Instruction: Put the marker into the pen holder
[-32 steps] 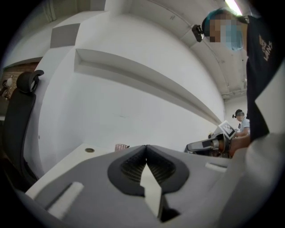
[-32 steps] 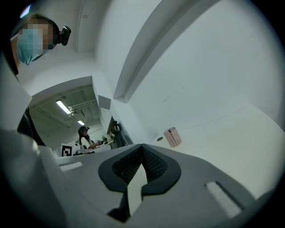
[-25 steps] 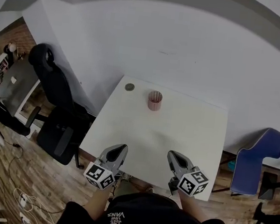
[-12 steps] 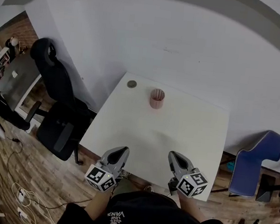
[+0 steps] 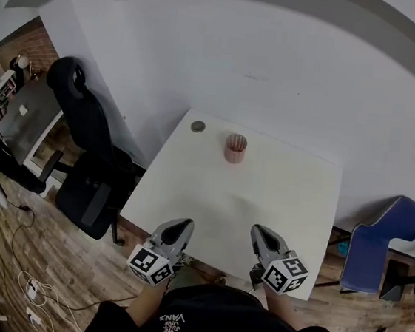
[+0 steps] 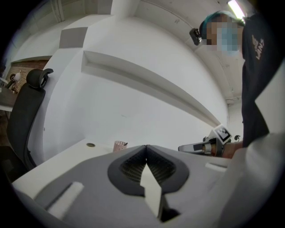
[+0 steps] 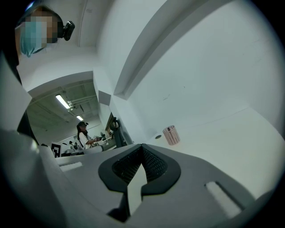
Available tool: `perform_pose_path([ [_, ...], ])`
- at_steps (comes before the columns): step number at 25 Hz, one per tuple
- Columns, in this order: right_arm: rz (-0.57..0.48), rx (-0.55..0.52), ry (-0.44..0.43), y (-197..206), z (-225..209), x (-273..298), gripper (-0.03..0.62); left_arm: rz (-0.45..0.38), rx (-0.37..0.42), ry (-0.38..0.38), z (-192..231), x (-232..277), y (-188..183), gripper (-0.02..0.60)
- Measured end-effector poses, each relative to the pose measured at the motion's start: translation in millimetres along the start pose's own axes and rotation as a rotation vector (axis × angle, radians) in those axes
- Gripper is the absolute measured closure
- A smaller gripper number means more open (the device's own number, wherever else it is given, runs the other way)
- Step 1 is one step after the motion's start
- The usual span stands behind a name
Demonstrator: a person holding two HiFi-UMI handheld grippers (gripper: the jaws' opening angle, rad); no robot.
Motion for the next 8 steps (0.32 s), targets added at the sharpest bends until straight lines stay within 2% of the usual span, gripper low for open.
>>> perform_pose_path([
  [8,0.002,0.008,0.016,1.3,-4.0,5.0,0.594,0.000,-0.010,0.006,4.0,2.4,3.4,0.528],
])
Point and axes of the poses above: the fingertips, and each gripper's own axes: x forward along the fingers, z to its left, y out of its underside, the point moved 4 cm from there along -x, backward along the fingers, and after that the axes turned 2 degrees about -x, right-handed, at the moved point
